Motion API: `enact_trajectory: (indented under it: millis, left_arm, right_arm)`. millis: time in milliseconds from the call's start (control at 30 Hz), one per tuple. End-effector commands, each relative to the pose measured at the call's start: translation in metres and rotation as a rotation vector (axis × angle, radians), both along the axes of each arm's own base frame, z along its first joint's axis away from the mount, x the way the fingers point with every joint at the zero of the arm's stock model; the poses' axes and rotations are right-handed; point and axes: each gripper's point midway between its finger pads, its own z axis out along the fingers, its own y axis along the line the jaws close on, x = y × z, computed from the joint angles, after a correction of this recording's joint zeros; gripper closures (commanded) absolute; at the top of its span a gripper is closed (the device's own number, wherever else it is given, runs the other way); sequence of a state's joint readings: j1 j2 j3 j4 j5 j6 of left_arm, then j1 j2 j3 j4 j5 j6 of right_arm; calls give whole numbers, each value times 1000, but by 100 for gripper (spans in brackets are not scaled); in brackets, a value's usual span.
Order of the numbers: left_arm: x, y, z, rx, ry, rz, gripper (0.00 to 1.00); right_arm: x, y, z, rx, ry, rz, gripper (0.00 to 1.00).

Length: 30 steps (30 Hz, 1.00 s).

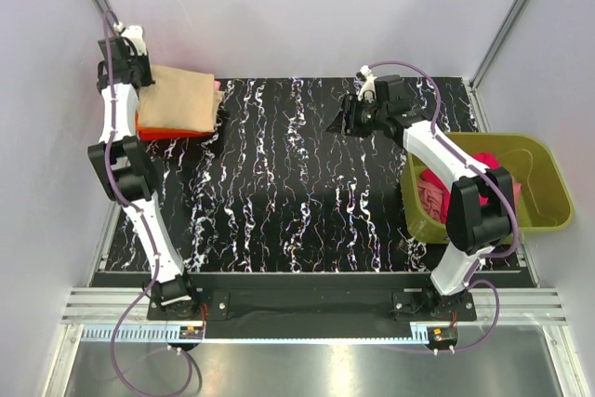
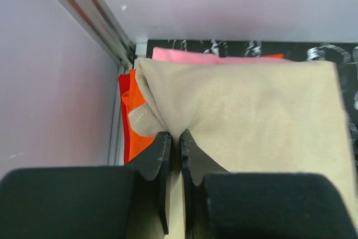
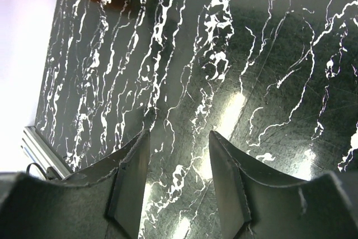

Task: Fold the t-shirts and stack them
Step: Neatly place the folded tshirt to the corner, then reset both grippers

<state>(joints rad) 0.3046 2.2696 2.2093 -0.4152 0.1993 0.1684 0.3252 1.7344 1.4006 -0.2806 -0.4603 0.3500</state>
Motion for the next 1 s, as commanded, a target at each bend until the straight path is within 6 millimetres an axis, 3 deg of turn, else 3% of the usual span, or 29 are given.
enact_trajectory:
  millis: [0, 133, 200, 233, 333, 367, 433, 467, 500, 533, 567, 667, 700, 733, 767, 800, 833, 867, 900, 967]
  left_arm:
    - [21, 27, 15, 107, -91, 57, 90]
    - [30, 43, 11, 136, -127, 106, 89]
    - [33, 47, 4, 128, -129, 113, 80]
    - [35, 48, 2, 127, -136, 123, 53]
    - [28, 52, 0, 103, -128, 183, 31]
    - [23, 51, 14, 101, -147, 192, 1]
    - [14, 46, 11, 78, -131, 193, 1]
    - [8, 40, 31, 60, -161, 192, 1]
    - [2, 36, 24, 44, -144, 195, 1]
    - [-2, 33, 28, 32, -149, 199, 1]
    - [-7, 25, 46, 11, -179, 198, 1]
    - [-21, 7, 57, -45, -182, 183, 1]
    - [-28, 0, 50, -52, -157, 177, 1]
    - [-34, -8, 63, -83, -175, 172, 1]
    - [-37, -17, 66, -93, -172, 160, 1]
    - [-43, -23, 60, -109, -140, 161, 1]
    - [-48, -37, 67, -140, -142, 139, 1]
    - [-53, -46, 67, -168, -124, 130, 1]
    - [-63, -57, 53, -206, -68, 122, 1]
    - [-79, -93, 58, -288, -43, 55, 1]
  right_arm:
    - [14, -1, 13, 6, -64, -7, 46]
    - [15, -2, 10, -2, -62, -15, 45]
    - [16, -2, 8, -4, -56, -17, 45]
    - [17, -2, 8, -5, -58, -16, 45]
    - [18, 0, 6, 0, -48, -12, 44]
    - [17, 0, 5, 0, -46, -9, 44]
    - [17, 0, 8, 5, -49, -8, 43]
    - [16, 0, 13, 6, -58, -11, 43]
    - [17, -1, 16, 4, -65, -17, 42]
    - [16, -2, 18, 1, -64, -21, 42]
    - [16, -3, 23, 1, -74, -26, 41]
    - [15, -6, 31, -6, -84, -42, 39]
    - [16, -8, 33, -6, -82, -56, 37]
    - [14, -9, 37, -4, -79, -61, 34]
    - [12, -9, 40, 1, -78, -64, 31]
    - [9, -9, 41, 10, -66, -70, 22]
    - [5, -11, 49, 18, -77, -76, 6]
    - [3, -12, 53, 24, -79, -86, 0]
    - [-1, -15, 52, 26, -63, -111, 0]
    - [-9, -20, 61, 33, -62, -133, 0]
